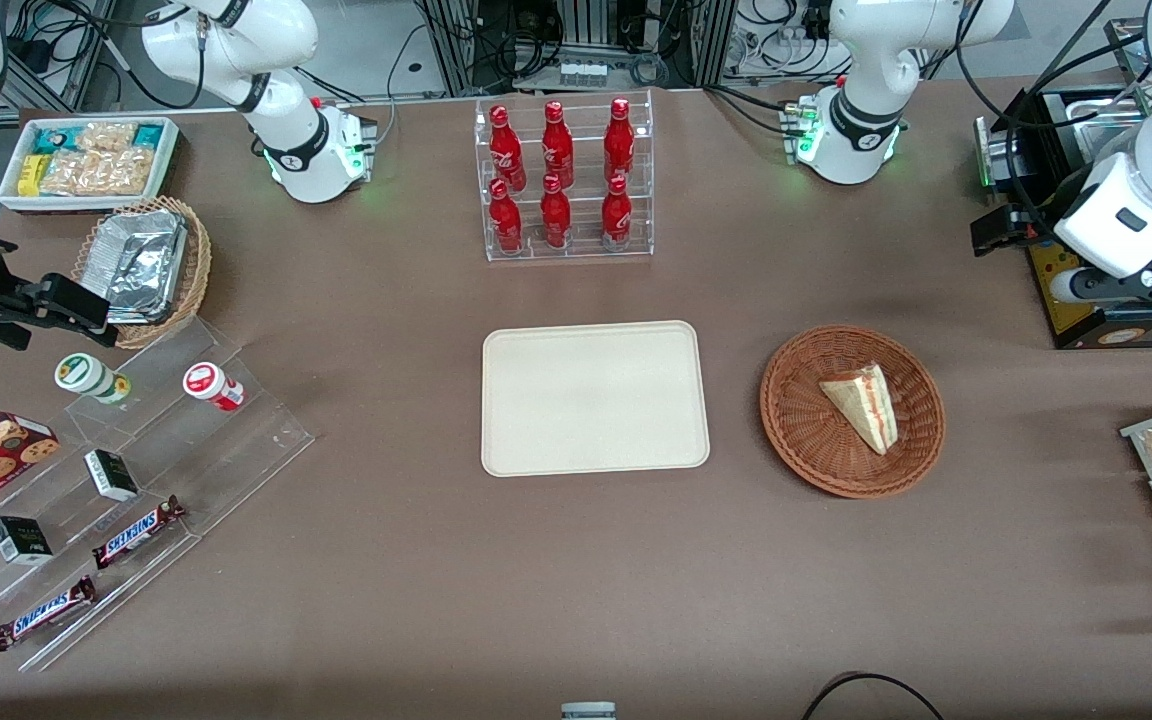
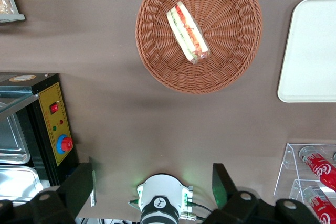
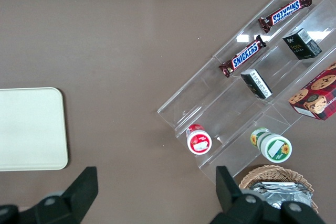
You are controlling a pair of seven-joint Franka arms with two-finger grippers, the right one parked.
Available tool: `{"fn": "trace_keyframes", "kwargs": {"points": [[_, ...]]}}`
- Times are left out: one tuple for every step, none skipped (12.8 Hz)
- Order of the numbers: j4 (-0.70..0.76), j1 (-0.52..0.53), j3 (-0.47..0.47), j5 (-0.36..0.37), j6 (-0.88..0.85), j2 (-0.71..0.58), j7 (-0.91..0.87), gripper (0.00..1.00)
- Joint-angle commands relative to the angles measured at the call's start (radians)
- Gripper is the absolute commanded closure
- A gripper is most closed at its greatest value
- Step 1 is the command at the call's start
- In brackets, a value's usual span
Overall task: Place sandwich from basket to tray
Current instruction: 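Move the left gripper over the wrapped sandwich in the wicker basket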
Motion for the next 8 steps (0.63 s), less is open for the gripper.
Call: {"fn": "trace_keyframes", "kwargs": {"points": [[0.018, -0.013, 0.006, 0.002, 0.005, 0.013, 0.014, 0.0], [0.015, -0.013, 0.006, 0.002, 0.007, 0.016, 0.014, 0.0], [0.015, -0.011, 0.006, 0.002, 0.002, 0.036, 0.014, 0.0], [-0.001, -0.011, 0.006, 0.002, 0.011, 0.044, 0.014, 0.0], [-0.023, -0.011, 0.006, 0.002, 0.043, 0.044, 0.014, 0.0], [-0.06, -0.011, 0.006, 0.002, 0.075, 0.042, 0.014, 0.0], [-0.089, -0.011, 0.006, 0.004, 0.106, 0.041, 0.013, 0.0], [-0.124, -0.014, 0.006, 0.004, 0.137, 0.044, 0.013, 0.0]]}}
